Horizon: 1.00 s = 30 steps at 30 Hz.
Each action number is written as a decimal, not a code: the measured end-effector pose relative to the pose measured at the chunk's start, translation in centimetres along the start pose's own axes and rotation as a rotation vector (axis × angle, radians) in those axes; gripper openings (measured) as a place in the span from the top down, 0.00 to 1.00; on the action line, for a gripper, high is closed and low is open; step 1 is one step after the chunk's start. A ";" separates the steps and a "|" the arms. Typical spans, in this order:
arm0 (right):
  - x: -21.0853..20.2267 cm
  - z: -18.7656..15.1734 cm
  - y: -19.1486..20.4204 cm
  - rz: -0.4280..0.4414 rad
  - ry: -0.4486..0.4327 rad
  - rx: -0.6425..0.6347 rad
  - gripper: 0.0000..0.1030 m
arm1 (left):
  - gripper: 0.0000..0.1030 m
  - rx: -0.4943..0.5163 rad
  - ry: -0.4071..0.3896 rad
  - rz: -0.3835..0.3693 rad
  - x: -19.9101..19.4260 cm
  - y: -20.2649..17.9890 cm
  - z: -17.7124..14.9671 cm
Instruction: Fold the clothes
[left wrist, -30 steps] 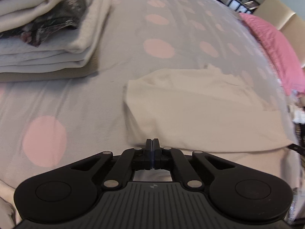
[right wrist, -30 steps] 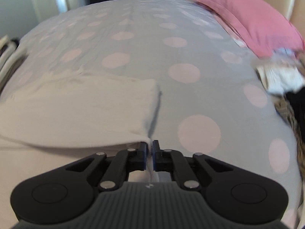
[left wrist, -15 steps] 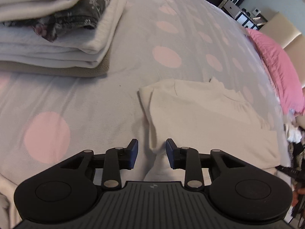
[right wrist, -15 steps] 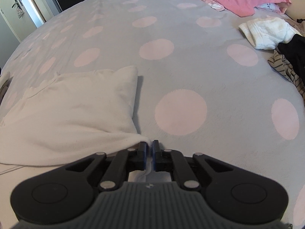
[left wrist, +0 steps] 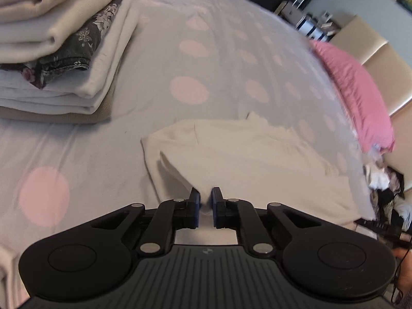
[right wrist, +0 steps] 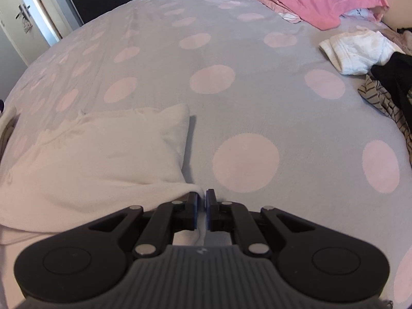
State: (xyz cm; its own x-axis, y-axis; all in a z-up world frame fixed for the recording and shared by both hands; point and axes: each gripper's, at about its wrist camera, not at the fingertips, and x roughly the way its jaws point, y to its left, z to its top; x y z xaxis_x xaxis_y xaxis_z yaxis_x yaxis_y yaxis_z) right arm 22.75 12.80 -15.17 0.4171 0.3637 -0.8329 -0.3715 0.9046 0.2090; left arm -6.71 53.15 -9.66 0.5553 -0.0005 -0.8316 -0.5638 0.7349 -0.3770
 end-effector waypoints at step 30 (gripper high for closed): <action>-4.5 -7.8 0.0 0.056 0.282 -0.218 0.65 | 0.60 0.266 0.281 0.246 -1.1 -1.7 -13.6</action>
State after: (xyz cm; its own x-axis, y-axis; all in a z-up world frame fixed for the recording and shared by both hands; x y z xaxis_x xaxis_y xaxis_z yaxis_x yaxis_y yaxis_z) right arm 14.39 9.39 -15.46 0.1569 0.3078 -0.9384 -0.5679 0.8055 0.1693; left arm -14.68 42.69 -13.65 0.2163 0.0392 -0.9755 -0.4615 0.8846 -0.0668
